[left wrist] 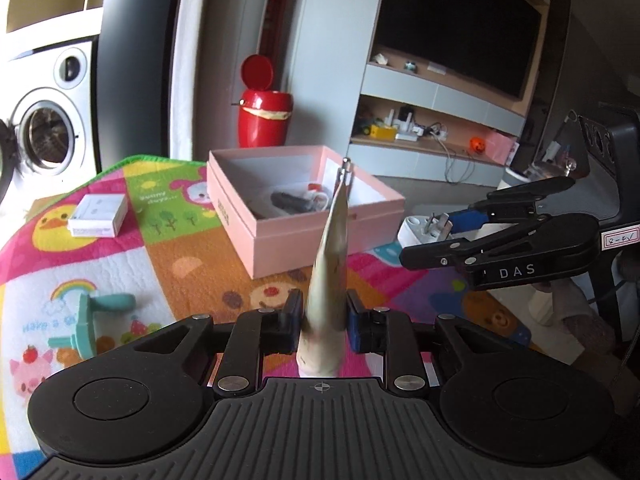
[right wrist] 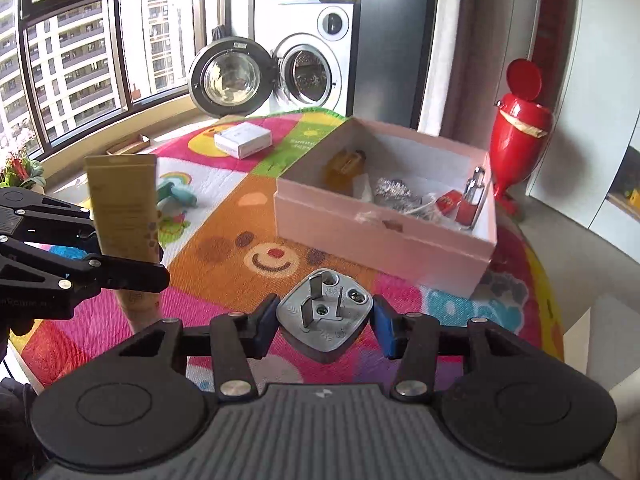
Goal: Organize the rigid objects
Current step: 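Place the lotion tube in the pink box with left while right places the plug in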
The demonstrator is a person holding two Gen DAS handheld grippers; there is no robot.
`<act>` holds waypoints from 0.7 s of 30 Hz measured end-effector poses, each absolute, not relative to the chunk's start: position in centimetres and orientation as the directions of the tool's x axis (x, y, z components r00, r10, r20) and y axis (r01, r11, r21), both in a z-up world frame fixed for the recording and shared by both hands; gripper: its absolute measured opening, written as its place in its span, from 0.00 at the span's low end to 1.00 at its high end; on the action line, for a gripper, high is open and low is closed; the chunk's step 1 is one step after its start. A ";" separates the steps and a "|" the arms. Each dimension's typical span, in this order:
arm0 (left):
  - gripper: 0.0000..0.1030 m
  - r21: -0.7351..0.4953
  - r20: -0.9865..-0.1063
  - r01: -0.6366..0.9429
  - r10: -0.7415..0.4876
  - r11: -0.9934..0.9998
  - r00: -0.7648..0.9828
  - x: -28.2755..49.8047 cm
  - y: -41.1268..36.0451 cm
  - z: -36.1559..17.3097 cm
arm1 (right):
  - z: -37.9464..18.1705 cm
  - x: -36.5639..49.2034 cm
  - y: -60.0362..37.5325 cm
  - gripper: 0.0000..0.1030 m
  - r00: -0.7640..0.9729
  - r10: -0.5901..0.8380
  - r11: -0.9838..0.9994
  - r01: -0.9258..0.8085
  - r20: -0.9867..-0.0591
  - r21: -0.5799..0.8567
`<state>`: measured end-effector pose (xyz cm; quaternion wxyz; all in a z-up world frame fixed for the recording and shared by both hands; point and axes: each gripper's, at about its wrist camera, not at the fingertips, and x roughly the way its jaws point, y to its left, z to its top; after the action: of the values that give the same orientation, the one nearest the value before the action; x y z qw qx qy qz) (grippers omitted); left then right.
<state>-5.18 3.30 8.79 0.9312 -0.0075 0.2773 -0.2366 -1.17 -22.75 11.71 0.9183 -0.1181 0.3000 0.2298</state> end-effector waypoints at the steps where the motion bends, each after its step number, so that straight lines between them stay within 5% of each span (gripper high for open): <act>1: 0.25 -0.127 -0.483 0.451 -0.452 0.884 0.750 -4.5 3.0 10.4 | 13.5 -0.8 -23.0 0.47 0.757 0.334 0.877 -0.467 -0.562 -0.109; 5: 0.24 -0.047 -0.370 0.460 -0.443 0.887 0.816 -0.3 1.6 16.6 | 19.4 2.4 -24.0 0.47 0.853 0.299 0.911 -0.389 -0.427 -0.140; 9: 0.24 -0.106 -0.389 0.446 -0.450 0.888 0.804 6.1 0.8 18.3 | 21.2 7.3 -23.9 0.47 0.878 0.230 0.938 -0.315 -0.419 -0.144; 13: 0.25 -0.116 -0.443 0.431 -0.435 0.895 0.784 11.2 -0.4 15.9 | 18.9 11.3 -23.4 0.47 0.831 0.226 0.938 -0.327 -0.508 -0.117; 18: 0.25 -0.320 -0.599 0.398 -0.509 0.860 0.618 17.2 -0.6 10.0 | 13.1 15.1 -22.6 0.49 0.728 0.254 0.922 -0.380 -0.637 -0.067; 21: 0.24 -0.302 -0.580 0.371 -0.478 0.878 0.660 18.5 -0.5 8.7 | 11.3 15.3 -22.2 0.54 0.726 0.224 0.924 -0.370 -0.651 -0.094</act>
<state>18.52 -0.48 8.71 0.9075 -0.0790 0.3398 -0.2339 15.27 -22.25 11.29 0.9224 -0.1093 0.3336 0.1612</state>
